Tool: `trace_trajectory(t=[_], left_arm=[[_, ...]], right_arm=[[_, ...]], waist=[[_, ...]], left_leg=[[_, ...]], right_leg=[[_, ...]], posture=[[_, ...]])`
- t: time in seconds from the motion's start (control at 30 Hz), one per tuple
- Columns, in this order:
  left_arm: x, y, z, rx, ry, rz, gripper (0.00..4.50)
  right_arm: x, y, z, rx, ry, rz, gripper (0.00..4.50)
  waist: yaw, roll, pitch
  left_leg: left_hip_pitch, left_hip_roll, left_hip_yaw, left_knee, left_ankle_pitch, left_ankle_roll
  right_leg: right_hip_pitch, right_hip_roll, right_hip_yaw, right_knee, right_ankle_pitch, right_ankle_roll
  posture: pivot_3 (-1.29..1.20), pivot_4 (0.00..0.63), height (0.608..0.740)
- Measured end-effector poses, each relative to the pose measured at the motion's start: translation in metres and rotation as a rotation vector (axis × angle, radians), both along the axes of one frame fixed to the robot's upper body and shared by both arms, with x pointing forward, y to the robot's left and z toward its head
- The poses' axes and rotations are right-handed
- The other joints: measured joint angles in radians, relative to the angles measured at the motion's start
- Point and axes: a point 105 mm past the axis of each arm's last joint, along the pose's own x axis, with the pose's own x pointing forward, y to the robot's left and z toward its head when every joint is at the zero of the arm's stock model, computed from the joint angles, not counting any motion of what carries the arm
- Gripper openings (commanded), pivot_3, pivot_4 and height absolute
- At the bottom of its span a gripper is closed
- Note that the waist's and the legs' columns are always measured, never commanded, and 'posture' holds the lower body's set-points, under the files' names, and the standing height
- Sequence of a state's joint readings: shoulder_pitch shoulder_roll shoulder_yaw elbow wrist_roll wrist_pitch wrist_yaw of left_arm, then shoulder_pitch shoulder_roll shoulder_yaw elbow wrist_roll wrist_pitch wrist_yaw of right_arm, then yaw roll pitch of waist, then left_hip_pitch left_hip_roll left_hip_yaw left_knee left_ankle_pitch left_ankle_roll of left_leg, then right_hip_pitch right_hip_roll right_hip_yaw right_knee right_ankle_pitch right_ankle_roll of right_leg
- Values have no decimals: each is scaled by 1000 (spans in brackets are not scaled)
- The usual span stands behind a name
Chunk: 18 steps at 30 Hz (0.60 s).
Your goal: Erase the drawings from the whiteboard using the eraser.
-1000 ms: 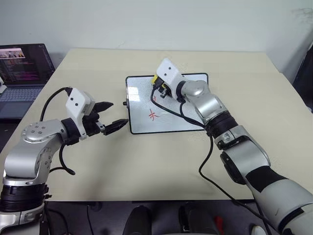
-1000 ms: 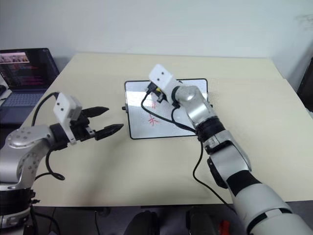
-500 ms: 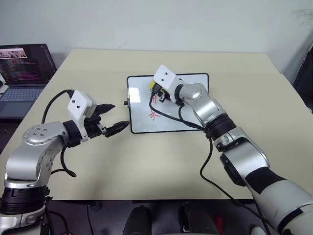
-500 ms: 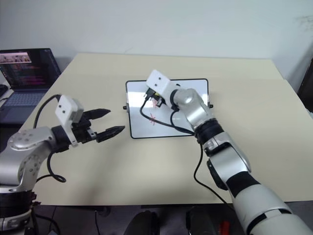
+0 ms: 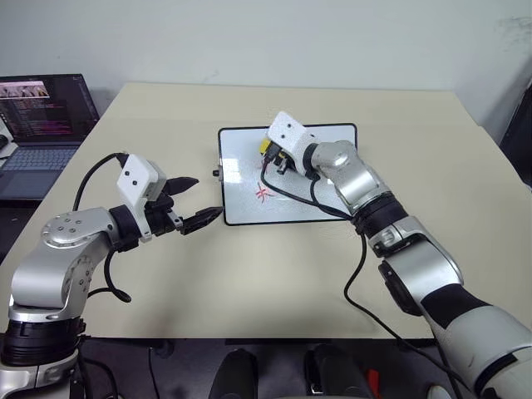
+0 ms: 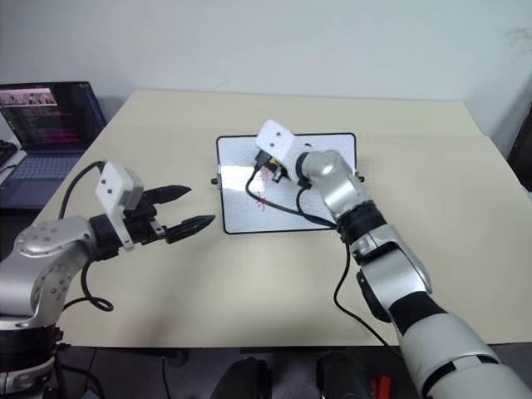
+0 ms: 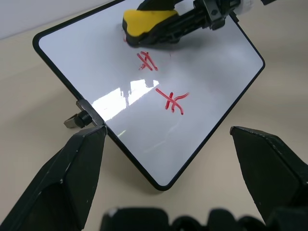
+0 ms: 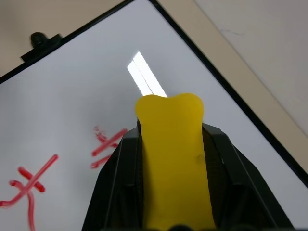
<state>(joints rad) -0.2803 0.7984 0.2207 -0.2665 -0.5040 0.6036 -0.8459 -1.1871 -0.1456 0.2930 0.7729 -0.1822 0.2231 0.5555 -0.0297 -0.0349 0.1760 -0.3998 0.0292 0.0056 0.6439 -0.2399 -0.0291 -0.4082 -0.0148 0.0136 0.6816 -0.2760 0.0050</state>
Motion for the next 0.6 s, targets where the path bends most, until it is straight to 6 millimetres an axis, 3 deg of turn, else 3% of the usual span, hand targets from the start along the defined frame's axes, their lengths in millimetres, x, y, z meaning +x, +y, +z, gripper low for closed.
trace_trajectory(t=[0.33, 0.6], left_arm=[[-1, -7, -5, 0, 22, -35, 4500], [-2, -8, -6, -1, 22, -39, 4500]], right_arm=[[-2, -6, -4, -15, -8, 2, 1279], [-17, 22, 0, 134, 89, 43, 1279]], waist=[[-3, 0, 0], [-5, 0, 0]], left_leg=[[2, 0, 0, 0, 0, 0], [-1, 1, 0, -1, 0, 0]], right_leg=[[1, 1, 0, 1, 0, 0], [-1, 1, 0, 0, 0, 0]], posture=[[0, 150, 740], [0, 150, 740]])
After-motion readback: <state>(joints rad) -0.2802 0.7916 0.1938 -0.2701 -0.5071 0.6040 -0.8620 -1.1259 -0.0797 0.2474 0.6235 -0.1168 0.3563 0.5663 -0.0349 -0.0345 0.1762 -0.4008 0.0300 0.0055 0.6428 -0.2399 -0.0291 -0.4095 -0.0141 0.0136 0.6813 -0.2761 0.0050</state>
